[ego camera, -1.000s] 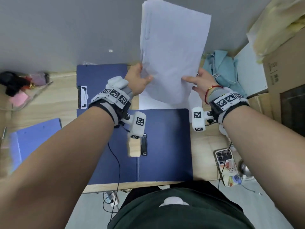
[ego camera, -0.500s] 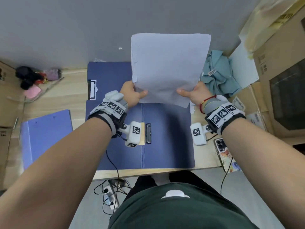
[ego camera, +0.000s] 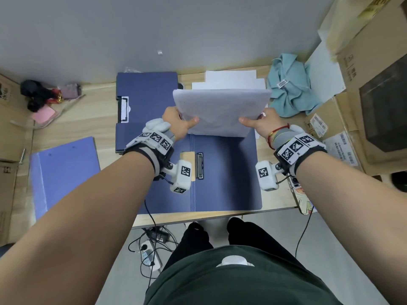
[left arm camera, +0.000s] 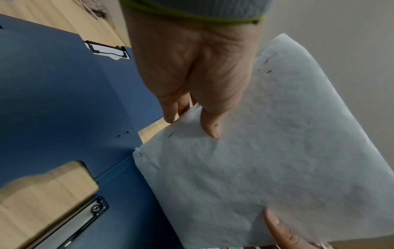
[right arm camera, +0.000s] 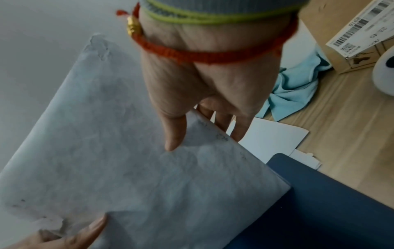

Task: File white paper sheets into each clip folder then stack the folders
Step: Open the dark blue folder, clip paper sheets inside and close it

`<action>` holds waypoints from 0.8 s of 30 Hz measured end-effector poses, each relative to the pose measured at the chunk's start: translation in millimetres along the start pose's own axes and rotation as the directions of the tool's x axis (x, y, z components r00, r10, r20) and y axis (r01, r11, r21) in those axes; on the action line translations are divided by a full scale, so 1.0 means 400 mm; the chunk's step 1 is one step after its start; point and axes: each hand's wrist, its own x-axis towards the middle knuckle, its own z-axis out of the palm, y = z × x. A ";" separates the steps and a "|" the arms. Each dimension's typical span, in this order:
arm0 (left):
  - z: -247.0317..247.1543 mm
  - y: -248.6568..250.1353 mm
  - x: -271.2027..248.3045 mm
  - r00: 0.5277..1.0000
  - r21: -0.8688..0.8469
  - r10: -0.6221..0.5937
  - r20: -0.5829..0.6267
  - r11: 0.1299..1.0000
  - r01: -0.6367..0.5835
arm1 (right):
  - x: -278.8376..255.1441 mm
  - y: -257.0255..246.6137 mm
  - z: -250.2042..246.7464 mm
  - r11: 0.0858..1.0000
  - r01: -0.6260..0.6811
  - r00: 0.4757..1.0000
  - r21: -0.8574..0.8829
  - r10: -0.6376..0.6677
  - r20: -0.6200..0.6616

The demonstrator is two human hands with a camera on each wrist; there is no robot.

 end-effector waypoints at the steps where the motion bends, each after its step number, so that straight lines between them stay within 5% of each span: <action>1: -0.001 0.005 -0.001 1.000 -0.002 0.005 -0.014 1.000 -0.005 | 0.002 -0.002 -0.001 1.000 0.008 1.000 0.010 -0.008 -0.003; 5: -0.005 0.011 0.003 1.000 -0.016 0.020 -0.021 1.000 -0.020 | 0.009 -0.012 -0.003 1.000 -0.003 1.000 0.009 0.003 0.002; 12: 0.009 -0.023 0.018 0.992 0.134 -0.060 0.113 0.990 0.045 | 0.014 0.010 -0.021 0.934 -0.046 0.998 -0.354 0.059 0.028; 18: 0.004 0.014 0.027 0.996 0.055 0.078 -0.036 0.996 -0.076 | 0.029 -0.010 -0.015 0.977 0.035 0.997 -0.212 -0.049 -0.059; 24: 0.034 -0.028 0.013 0.996 0.138 -0.060 0.066 0.989 0.051 | 0.027 0.054 -0.018 0.918 -0.103 0.995 -0.382 0.098 -0.032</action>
